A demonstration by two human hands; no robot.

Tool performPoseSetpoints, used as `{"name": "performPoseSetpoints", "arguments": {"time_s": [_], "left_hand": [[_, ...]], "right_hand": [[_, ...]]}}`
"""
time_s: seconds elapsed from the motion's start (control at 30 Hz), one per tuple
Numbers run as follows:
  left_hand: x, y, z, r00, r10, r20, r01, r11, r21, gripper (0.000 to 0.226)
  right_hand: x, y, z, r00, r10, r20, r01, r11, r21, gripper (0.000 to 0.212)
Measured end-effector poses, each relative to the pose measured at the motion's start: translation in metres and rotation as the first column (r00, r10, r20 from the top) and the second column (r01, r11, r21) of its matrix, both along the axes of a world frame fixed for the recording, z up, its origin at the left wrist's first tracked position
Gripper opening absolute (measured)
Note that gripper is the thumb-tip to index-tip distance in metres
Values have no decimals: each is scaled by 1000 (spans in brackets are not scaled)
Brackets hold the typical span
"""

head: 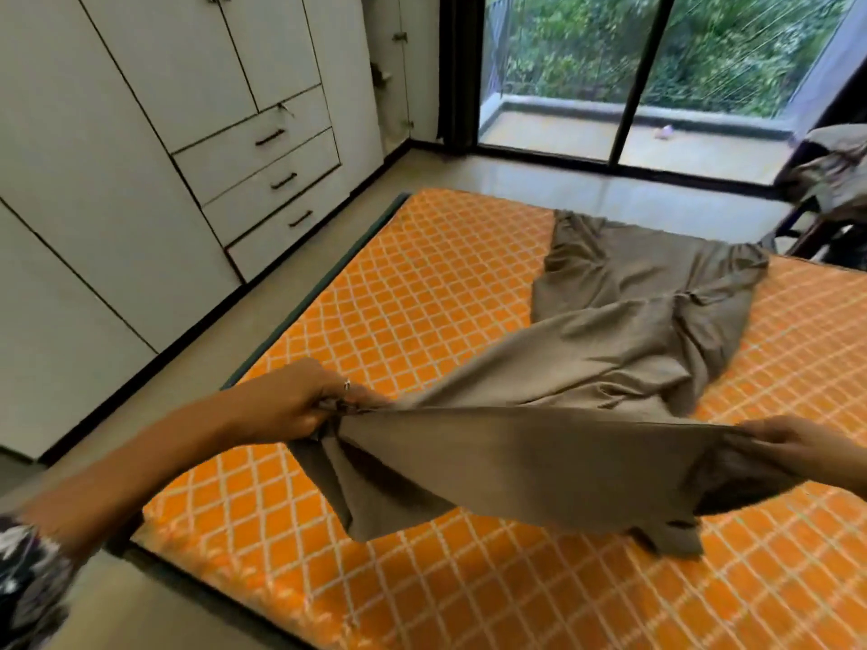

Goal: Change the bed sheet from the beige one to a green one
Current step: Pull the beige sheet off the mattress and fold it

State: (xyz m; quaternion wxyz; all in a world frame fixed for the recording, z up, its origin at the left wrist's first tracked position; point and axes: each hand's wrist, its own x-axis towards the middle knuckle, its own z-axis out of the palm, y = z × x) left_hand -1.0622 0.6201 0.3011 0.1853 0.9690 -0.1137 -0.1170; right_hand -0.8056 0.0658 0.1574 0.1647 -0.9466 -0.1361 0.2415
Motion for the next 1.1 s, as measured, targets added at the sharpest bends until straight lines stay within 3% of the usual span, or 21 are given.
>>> {"name": "performPoseSetpoints", "arguments": {"time_s": [0.07,0.13,0.2,0.27,0.33,0.4,0.47,0.5,0.57,0.63,0.7,0.8,0.93,1.0,1.1], "left_hand": [[-18,-10,-10,998,-56,7,56,998,12,66],[-33,-28,-11,989,-132,61,131,991,16,68],[-44,-39,-15,959,-234,160,216,969,123,71],[-52,-43,-18,948,-268,174,243,958,149,77],[-55,-46,-15,941,-276,193,253,958,136,72],[-55,-53,-9,934,-287,214,258,954,154,64],[-56,-62,-7,918,-309,247,260,942,214,62],[-56,-66,-7,910,-334,246,272,929,252,61],[-54,-74,-6,881,-403,249,310,888,339,57],[-47,-83,0,846,-477,237,350,834,427,56],[-40,-91,9,833,-517,196,382,794,472,55],[-31,-97,16,831,-528,175,394,781,485,55],[-25,-99,25,827,-544,140,413,757,506,60],[-24,-99,30,841,-522,138,384,758,527,51],[-21,-96,38,863,-479,162,353,799,486,54]], "right_hand": [[7,12,5,998,-6,61,6,1000,-5,50],[3,54,22,970,-93,223,75,993,88,54],[2,83,34,929,-190,319,105,958,266,33],[6,103,38,887,-244,393,113,938,328,28],[18,114,33,912,-194,361,107,963,248,35],[22,126,26,986,-38,162,40,999,-12,40],[17,141,20,986,162,-38,-166,941,-294,59],[11,152,20,961,269,-69,-276,900,-336,67],[-8,181,24,915,405,4,-396,898,-194,66],[-36,217,38,834,543,99,-551,828,105,47],[-75,253,70,679,729,89,-703,609,367,32],[-121,287,106,389,921,7,-791,330,515,28],[-132,304,119,219,960,-174,-884,271,381,26],[-123,307,124,213,950,-227,-928,270,258,19],[-103,303,117,227,938,-264,-974,216,-71,31]]}}
